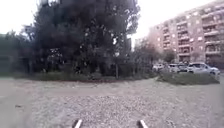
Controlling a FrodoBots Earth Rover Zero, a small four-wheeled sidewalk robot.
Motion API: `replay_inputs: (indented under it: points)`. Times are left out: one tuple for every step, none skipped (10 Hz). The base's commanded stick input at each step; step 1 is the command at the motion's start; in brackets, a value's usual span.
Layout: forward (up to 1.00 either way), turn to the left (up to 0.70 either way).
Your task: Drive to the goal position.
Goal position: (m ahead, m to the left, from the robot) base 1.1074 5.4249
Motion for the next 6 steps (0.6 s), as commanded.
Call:
replay_inputs:
  points:
    - [0.0,0.7]
    - [0.0,0.7]
    - [0.0,0.7]
    - [0.0,0.7]
    - [0.0,0.7]
    - [0.0,0.7]
